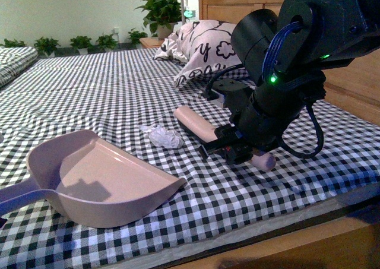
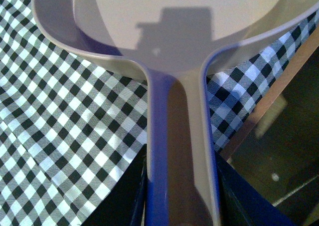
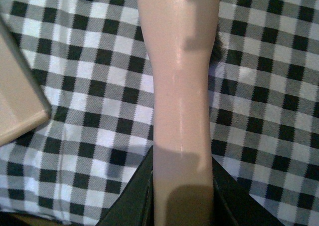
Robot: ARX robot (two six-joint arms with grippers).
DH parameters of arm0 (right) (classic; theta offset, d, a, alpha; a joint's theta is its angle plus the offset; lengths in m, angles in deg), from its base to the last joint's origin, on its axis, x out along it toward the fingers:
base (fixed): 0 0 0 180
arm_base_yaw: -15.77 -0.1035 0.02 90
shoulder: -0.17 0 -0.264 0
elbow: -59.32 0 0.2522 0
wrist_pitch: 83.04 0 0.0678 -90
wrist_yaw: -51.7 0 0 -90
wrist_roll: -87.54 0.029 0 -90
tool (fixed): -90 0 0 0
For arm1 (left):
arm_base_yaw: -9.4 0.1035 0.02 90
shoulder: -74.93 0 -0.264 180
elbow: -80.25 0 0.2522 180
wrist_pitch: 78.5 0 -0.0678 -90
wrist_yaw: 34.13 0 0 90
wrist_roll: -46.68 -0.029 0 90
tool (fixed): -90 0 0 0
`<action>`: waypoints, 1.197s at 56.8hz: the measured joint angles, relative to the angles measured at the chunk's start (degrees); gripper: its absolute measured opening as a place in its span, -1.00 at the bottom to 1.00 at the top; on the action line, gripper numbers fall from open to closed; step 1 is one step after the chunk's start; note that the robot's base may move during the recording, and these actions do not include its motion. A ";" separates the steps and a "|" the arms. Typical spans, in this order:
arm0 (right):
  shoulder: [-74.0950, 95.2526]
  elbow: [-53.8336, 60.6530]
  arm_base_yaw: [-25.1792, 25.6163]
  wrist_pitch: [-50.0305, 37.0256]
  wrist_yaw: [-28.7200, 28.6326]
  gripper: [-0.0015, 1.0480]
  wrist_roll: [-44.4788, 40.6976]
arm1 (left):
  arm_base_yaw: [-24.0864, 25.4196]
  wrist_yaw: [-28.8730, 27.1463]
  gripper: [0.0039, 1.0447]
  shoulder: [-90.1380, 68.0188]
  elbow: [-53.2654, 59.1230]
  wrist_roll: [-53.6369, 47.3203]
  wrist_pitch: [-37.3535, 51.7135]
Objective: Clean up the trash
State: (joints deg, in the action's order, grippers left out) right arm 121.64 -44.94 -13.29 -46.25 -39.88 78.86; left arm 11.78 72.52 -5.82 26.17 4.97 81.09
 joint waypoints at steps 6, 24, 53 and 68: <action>-0.61 0.13 -0.24 1.84 -6.64 -0.61 -1.36 | 0.00 -0.02 -0.47 -0.02 0.00 -0.02 0.00; -10.25 3.26 1.70 13.73 -23.41 -0.61 -11.78 | 0.00 0.02 -0.47 0.00 0.02 -0.04 0.00; -32.28 21.38 14.99 -14.10 -13.90 -0.61 1.53 | 2.86 -4.55 -0.47 2.25 3.45 20.24 20.46; -54.05 29.68 24.61 -15.50 -24.61 -0.61 16.20 | 4.20 -14.56 -0.47 11.91 1.99 34.29 23.65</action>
State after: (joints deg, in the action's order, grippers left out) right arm 67.58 -15.25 11.32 -61.75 -64.49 95.05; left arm 15.97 57.96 6.09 28.16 39.26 104.74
